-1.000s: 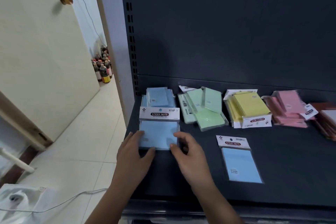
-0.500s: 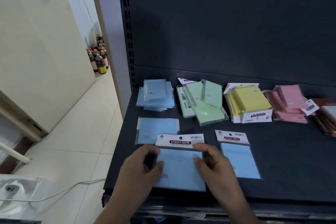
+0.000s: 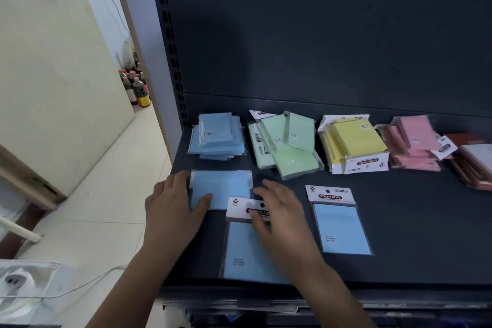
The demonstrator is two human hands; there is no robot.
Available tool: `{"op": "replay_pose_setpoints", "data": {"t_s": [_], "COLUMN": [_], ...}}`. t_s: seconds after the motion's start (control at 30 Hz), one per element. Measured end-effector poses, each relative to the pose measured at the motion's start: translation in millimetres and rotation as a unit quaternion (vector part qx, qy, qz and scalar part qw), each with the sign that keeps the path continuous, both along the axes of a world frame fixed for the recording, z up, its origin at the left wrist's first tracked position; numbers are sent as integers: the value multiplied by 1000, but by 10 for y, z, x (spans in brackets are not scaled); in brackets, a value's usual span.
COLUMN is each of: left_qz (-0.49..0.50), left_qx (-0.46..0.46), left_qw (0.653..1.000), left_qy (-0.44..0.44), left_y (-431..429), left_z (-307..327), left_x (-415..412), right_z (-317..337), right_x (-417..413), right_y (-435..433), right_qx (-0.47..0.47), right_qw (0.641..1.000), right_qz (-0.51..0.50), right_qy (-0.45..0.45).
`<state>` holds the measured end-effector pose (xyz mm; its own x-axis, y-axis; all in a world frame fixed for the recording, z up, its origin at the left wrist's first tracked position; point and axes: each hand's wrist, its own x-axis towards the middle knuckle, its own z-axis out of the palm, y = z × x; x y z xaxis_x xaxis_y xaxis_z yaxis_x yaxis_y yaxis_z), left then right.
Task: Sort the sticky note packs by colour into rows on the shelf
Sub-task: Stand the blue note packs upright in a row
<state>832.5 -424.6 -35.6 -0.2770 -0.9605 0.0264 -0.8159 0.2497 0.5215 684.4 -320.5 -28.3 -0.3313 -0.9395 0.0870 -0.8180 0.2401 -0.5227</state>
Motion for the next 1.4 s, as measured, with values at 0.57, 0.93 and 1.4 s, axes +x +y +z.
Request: {"op": "replay_pose_setpoints", "data": {"t_s": [0.57,0.93,1.4], "left_qz": [120,-69,-194], "left_qx": [77,236,99], "left_qw": [865,873,967], "left_qy": [482,420,132], "left_y": [-73,250,416], "left_z": [248,320,39], "left_x": [134,-78,-57], "right_z": [195,175,-49], "right_x": [314,-147,25], "right_y": [-479,59,513], "right_qx": [-168,-161,-39], "right_qw": [835,865,979], "right_qz": [-50,-77,-140], "right_qy": [-522,-468,-142]}}
